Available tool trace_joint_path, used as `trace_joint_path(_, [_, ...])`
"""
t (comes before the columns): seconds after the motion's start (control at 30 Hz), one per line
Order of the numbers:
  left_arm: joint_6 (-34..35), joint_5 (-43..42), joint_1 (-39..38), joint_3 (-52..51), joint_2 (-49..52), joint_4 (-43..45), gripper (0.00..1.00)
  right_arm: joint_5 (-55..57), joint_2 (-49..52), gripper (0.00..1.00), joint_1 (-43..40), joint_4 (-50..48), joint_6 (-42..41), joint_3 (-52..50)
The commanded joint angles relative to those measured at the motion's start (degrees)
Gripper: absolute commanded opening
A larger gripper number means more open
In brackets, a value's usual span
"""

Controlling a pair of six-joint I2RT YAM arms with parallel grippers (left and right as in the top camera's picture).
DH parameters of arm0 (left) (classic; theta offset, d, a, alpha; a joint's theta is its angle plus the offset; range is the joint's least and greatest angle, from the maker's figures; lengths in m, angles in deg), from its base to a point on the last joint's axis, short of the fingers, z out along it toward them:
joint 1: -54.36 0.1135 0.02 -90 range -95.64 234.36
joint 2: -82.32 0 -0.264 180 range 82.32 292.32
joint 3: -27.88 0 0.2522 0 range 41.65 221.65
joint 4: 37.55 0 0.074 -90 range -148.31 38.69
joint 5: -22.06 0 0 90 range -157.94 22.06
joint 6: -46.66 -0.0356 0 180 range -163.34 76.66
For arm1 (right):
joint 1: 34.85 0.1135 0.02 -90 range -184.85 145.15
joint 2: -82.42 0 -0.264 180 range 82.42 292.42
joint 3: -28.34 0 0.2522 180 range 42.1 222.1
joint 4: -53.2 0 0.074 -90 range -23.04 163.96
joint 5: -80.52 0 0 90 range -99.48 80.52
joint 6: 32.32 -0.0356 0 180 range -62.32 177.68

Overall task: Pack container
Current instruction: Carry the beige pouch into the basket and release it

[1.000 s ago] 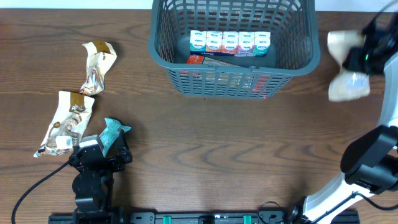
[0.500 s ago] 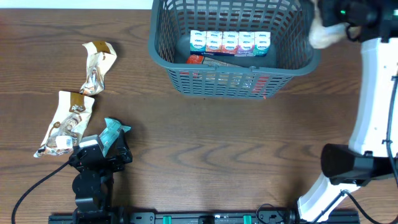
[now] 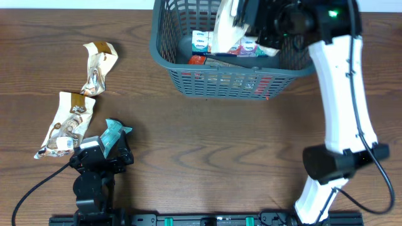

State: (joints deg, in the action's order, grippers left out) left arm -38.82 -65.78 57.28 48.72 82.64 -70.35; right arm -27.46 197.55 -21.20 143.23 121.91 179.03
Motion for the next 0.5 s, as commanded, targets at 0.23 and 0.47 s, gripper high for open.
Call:
trace_joint_path(0.23, [0.50, 0.83, 0.28, -0.92, 0.02, -0.55, 0.99, -1.14, 14.67, 0.04, 0.00, 4.59, 2.14, -0.66])
trace_joint_path(0.47, [0.50, 0.83, 0.28, -0.92, 0.02, -0.57, 0.99, -1.14, 15.06, 0.65, -0.07, 3.91, -0.59, -0.42])
